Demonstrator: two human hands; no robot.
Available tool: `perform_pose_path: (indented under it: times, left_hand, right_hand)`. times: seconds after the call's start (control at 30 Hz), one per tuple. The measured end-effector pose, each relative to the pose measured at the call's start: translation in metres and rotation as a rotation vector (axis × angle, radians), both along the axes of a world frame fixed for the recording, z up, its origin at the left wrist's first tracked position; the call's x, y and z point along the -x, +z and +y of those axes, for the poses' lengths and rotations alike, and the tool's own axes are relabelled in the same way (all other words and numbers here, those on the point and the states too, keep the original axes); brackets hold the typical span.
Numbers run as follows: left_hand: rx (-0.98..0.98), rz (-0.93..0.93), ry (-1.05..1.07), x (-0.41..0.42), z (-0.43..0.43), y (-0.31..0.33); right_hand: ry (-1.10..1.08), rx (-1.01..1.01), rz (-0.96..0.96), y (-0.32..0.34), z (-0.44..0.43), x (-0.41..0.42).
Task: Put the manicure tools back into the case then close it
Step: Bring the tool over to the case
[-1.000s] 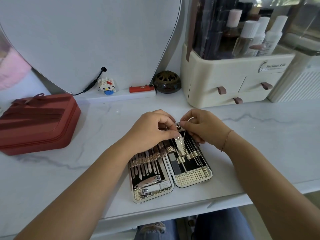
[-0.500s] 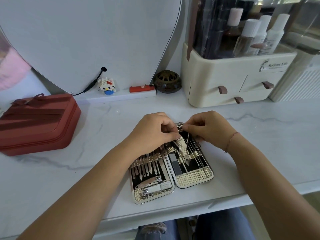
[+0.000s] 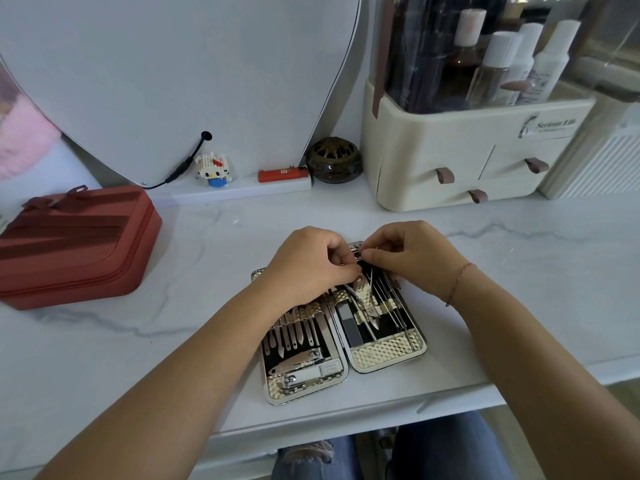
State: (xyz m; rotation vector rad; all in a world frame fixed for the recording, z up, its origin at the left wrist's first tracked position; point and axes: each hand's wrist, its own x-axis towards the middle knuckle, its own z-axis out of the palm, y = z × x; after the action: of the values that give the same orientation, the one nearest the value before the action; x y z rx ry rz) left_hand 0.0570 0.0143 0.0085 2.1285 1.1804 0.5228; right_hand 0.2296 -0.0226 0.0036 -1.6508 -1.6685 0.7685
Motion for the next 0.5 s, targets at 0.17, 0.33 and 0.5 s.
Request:
perform_pose_path:
  times: [0.17,0.33,0.5]
  left_hand:
    - [-0.004,0.024,0.017,-0.0021,-0.0016,-0.0001]
    - [0.025,0.02,0.016,-0.0008,0.0014,0.0001]
    - [0.051,-0.026,-0.004,0.003,0.0063,0.0004]
  right_hand:
    - [0.029,0.015,0.022,-0.0003,0.0007,-0.0019]
    - [0.07,0.074,0.006,-0.0003,-0.0008,-0.0004]
    - [0.026,0.141,-0.11,0.0009,0.0056,0.0044]
